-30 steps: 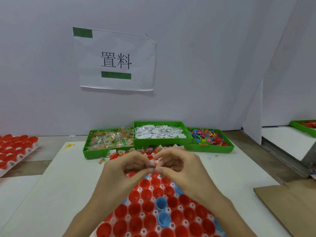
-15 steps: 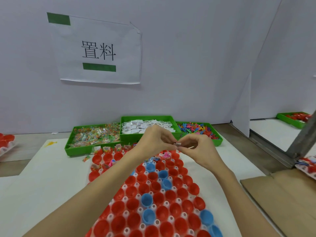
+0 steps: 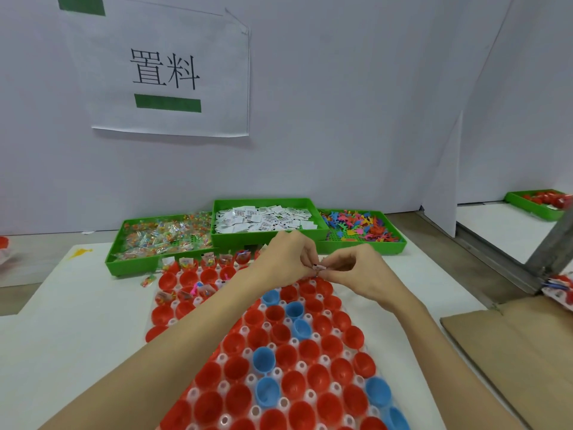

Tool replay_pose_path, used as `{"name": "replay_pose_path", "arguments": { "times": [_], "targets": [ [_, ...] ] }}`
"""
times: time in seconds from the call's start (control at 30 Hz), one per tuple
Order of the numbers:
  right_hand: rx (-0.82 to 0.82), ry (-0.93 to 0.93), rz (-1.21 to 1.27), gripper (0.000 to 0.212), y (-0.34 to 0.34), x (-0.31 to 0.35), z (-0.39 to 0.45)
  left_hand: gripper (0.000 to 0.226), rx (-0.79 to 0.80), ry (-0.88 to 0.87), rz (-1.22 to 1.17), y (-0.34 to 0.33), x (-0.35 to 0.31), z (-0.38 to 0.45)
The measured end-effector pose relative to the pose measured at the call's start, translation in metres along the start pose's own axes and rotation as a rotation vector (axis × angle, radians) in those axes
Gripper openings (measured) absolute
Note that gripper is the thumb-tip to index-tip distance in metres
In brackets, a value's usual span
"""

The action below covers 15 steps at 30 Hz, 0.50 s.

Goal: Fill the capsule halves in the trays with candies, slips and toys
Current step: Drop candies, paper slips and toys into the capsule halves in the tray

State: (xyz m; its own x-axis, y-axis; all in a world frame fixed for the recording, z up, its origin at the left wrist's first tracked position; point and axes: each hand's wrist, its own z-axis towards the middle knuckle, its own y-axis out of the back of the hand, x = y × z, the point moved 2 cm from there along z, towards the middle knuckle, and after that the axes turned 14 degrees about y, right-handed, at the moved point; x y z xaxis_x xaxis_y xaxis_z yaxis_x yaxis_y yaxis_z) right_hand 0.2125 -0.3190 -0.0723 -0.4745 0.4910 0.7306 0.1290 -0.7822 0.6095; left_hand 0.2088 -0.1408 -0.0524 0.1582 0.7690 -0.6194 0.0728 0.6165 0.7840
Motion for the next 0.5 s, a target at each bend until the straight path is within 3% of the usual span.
{"name": "replay_pose_path", "arguments": {
  "times": [0.2, 0.37, 0.5],
  "targets": [
    [-0.033, 0.039, -0.110, 0.016, -0.0015, 0.0032, 0.0024, 0.011, -0.069, -0.010, 0.123, -0.0009, -0.0070, -0.0001],
    [-0.045, 0.000, -0.120, 0.010, -0.0084, -0.0001, 0.0046, 0.015, 0.064, 0.039, 0.127, 0.0044, -0.0041, 0.0037],
    [-0.013, -0.058, -0.046, 0.012, -0.0054, -0.0018, 0.0056, 0.015, -0.011, 0.015, 0.181, 0.0000, -0.0051, 0.0048]
  ]
}}
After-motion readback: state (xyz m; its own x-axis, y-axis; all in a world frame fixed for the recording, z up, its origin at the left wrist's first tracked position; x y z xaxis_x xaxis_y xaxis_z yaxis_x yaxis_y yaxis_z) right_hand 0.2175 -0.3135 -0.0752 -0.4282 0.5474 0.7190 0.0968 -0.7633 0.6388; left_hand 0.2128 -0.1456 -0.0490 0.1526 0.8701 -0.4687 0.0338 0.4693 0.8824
